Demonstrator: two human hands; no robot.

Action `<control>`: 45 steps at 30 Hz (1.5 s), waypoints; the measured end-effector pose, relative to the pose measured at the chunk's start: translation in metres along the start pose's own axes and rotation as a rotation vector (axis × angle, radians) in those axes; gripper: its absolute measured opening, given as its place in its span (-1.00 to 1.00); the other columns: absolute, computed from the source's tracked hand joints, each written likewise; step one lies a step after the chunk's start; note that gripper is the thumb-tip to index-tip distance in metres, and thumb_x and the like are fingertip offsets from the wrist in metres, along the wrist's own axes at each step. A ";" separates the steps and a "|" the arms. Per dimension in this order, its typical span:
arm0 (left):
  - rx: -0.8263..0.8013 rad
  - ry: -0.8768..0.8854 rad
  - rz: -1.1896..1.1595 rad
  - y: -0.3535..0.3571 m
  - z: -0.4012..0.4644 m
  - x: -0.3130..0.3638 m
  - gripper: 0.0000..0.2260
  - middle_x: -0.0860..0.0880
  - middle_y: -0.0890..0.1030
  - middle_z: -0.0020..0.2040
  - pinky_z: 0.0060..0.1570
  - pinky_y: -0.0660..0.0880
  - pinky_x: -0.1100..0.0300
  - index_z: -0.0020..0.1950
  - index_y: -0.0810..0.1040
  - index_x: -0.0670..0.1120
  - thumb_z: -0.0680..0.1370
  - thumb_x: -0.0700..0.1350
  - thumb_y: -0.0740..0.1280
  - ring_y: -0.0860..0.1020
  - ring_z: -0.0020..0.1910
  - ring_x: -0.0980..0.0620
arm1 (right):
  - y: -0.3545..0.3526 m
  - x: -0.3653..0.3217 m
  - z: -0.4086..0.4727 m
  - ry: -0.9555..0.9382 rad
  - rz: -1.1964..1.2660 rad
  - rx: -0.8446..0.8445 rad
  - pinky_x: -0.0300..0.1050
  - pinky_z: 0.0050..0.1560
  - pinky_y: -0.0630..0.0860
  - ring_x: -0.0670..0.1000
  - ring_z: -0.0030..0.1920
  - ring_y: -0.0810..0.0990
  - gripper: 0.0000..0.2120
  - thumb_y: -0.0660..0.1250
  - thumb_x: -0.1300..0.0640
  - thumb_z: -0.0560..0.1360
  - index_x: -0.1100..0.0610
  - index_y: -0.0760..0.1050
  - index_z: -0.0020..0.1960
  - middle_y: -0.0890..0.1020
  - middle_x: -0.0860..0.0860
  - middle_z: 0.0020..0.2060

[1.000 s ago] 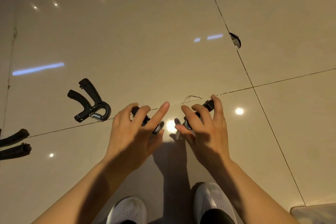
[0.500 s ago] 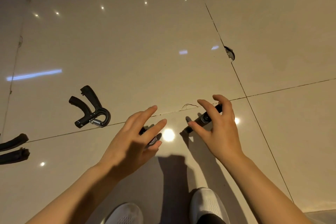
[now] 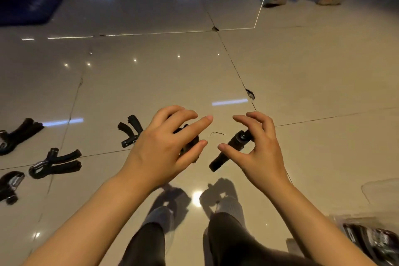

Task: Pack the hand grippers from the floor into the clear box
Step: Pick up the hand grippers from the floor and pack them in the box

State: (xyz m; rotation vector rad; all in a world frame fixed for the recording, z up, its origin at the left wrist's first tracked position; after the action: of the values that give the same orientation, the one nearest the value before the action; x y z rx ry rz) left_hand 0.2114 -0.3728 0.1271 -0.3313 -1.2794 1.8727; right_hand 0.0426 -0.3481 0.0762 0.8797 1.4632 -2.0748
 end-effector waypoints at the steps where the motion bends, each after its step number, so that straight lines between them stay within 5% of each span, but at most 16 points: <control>1: 0.013 -0.013 0.005 -0.019 -0.003 0.011 -0.61 -0.07 0.57 0.13 0.07 0.48 0.04 0.32 0.50 -0.02 0.55 0.10 0.19 0.49 0.15 -0.12 | -0.015 -0.014 -0.008 -0.021 0.009 0.007 -0.22 0.10 0.42 -0.07 0.16 0.42 -0.44 0.52 -0.08 0.29 -0.14 0.42 0.25 0.28 -0.18 0.24; 5: 0.090 -0.042 0.053 -0.090 -0.020 0.066 -0.58 -0.04 0.57 0.12 -0.02 0.53 0.03 0.33 0.48 0.01 0.54 0.15 0.17 0.50 0.13 -0.08 | -0.076 -0.067 -0.039 -0.118 0.037 0.026 -0.18 0.13 0.46 -0.04 0.15 0.44 -0.43 0.52 -0.07 0.30 -0.11 0.41 0.25 0.32 -0.12 0.22; 9: 0.228 -0.104 0.064 -0.153 -0.047 0.134 -0.58 -0.03 0.58 0.10 -0.04 0.52 0.06 0.32 0.48 0.02 0.53 0.16 0.18 0.50 0.11 -0.06 | -0.140 -0.109 -0.081 -0.205 0.059 0.050 -0.36 0.02 0.38 -0.06 0.11 0.42 -0.45 0.52 -0.06 0.30 -0.07 0.42 0.24 0.35 -0.09 0.18; 16: 0.324 -0.104 0.079 -0.192 -0.072 0.277 -0.59 -0.05 0.59 0.07 -0.02 0.41 0.19 0.25 0.53 -0.03 0.51 0.16 0.20 0.51 0.08 -0.05 | -0.248 -0.128 -0.166 -0.327 0.071 0.009 -0.45 -0.02 0.36 -0.11 0.11 0.41 -0.61 0.48 -0.05 0.35 -0.02 0.52 0.15 0.40 -0.03 0.16; 31: 0.249 -0.136 -0.076 -0.084 -0.038 0.532 -0.60 0.02 0.58 0.03 -0.02 0.48 0.16 0.18 0.55 0.01 0.47 0.21 0.22 0.49 0.05 0.03 | -0.448 0.025 -0.276 -0.286 -0.017 -0.064 -0.35 0.09 0.38 -0.14 0.12 0.43 -0.54 0.51 -0.06 0.31 -0.05 0.49 0.17 0.41 -0.11 0.13; 37: 0.259 -0.218 -0.125 -0.037 -0.044 0.585 -0.65 0.06 0.59 -0.01 -0.02 0.39 0.27 0.09 0.58 0.01 0.46 0.18 0.25 0.50 0.00 0.07 | -0.486 0.086 -0.300 -0.225 -0.029 -0.128 -0.30 0.09 0.40 -0.15 0.12 0.42 -0.53 0.51 -0.07 0.30 -0.09 0.48 0.16 0.40 -0.13 0.15; 45: 0.295 -0.360 -0.156 0.000 -0.067 0.608 -0.64 0.03 0.58 0.00 -0.01 0.45 0.18 0.04 0.61 -0.02 0.42 0.18 0.26 0.51 0.01 0.01 | -0.525 0.128 -0.319 -0.195 -0.062 -0.231 -0.33 0.04 0.38 -0.23 0.06 0.41 -0.54 0.53 0.02 0.30 -0.08 0.48 0.16 0.37 -0.16 0.13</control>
State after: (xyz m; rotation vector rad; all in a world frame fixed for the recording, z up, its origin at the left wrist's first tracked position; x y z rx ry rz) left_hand -0.1278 0.1246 0.2328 0.2658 -1.1917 2.0065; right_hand -0.3253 0.1280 0.2535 0.5335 1.5984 -1.9240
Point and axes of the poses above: each hand's wrist, its own z-axis towards the middle knuckle, its own y-axis out of the palm, x = y × z, the point moved 9 cm from there along z, towards the middle knuckle
